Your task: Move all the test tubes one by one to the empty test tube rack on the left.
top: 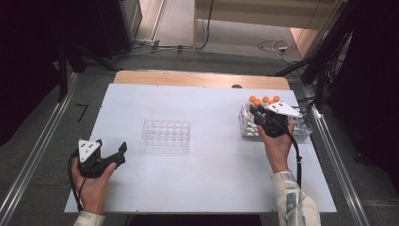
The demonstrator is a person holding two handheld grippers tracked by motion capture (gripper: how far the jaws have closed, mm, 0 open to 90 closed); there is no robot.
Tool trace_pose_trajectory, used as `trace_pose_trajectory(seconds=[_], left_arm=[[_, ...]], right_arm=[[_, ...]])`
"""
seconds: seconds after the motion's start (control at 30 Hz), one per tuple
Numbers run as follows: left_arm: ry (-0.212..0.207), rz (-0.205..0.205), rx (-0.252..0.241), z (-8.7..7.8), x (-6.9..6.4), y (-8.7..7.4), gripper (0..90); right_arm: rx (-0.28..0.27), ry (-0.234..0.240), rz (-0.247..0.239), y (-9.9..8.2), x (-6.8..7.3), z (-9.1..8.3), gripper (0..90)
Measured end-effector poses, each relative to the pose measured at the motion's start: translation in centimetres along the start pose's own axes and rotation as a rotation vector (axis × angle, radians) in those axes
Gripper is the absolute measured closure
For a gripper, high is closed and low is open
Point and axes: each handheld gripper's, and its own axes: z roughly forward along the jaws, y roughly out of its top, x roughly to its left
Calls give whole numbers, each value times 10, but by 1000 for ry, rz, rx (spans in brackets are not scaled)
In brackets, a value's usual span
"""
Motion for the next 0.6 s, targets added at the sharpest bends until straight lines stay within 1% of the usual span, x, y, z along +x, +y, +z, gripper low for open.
trace_pose_trajectory(seconds=[0.03,0.07,0.13,0.2,0.23,0.3,0.37,0.4,0.43,0.47,0.5,0.53,0.6], left_arm=[[-5,-1,0,0,-1,0,123],[-8,-3,-1,0,-1,0,127],[-19,-3,-1,-1,-2,1,131],[-38,-11,3,-1,-3,1,137],[-51,-18,2,-2,-4,1,144],[-70,-27,-2,-3,-6,2,147],[-78,-19,2,-4,-9,3,147],[-83,-20,-2,-4,-10,4,147],[-88,-16,-1,-4,-12,4,147],[-92,-14,2,-5,-14,5,147],[-99,-13,1,-5,-16,6,147],[-102,-8,4,-5,-19,6,147],[-104,11,7,-6,-23,8,147]], right_arm=[[0,0,0,0,0,0,717],[-13,11,8,3,0,-5,718],[-19,16,6,4,1,-8,718],[-26,31,3,7,2,-12,717],[-27,46,-5,7,6,-15,718],[-22,53,-13,7,8,-16,717],[-16,66,-26,6,13,-18,717],[-14,89,-31,5,17,-19,718],[-14,89,-31,5,17,-19,718],[-7,111,-29,4,21,-20,718],[-7,111,-29,4,21,-20,718],[0,131,-32,2,26,-20,718],[4,140,-40,1,29,-20,718]])
